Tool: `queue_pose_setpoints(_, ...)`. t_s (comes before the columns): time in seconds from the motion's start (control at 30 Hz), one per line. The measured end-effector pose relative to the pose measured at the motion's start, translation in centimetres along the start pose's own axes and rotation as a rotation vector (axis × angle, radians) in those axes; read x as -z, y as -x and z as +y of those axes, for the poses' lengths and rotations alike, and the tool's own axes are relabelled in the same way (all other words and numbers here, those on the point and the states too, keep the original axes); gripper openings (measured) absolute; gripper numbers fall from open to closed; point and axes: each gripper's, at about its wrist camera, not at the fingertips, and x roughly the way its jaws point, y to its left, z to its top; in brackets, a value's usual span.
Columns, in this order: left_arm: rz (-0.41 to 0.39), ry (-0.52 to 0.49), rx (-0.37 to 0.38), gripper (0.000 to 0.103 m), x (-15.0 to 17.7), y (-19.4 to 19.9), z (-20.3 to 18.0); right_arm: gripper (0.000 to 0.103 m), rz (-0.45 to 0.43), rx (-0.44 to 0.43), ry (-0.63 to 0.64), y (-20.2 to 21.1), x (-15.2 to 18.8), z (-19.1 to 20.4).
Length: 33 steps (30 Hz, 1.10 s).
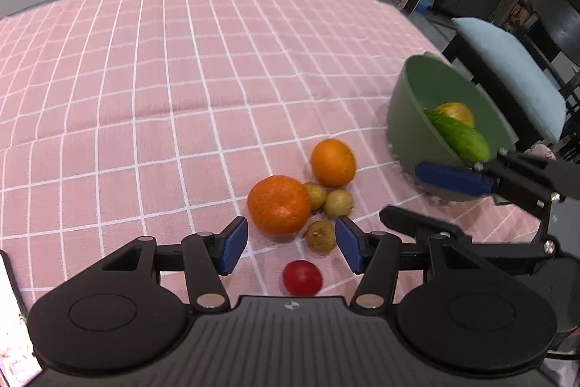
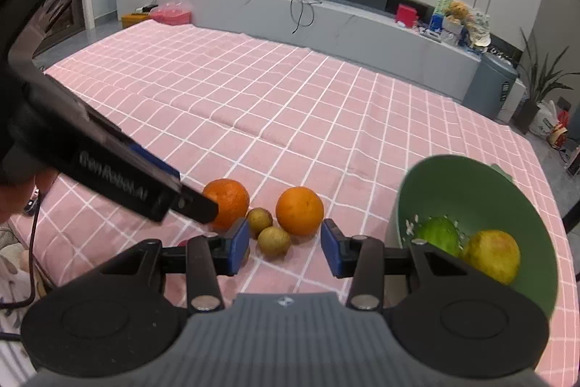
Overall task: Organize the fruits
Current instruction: 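Grasp an orange with the left tool while the right tool grasps another orange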
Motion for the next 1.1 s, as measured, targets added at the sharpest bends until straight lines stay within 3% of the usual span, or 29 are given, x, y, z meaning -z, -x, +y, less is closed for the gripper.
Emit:
queue_pose_setpoints(0.43, 0.024, 0.022, 0.015, 0.065, -0.9, -2.5, 1.2, 0.040, 0.100, -0.049, 0.198, -5.6, -1.8, -0.8)
queue_pose_setpoints(1.1, 0.038, 0.037, 0.035, 0.051, -1.1, -3.7, 1.3, 0.039, 0.124, -0.008, 0.249, -8.9, -1.8, -0.1)
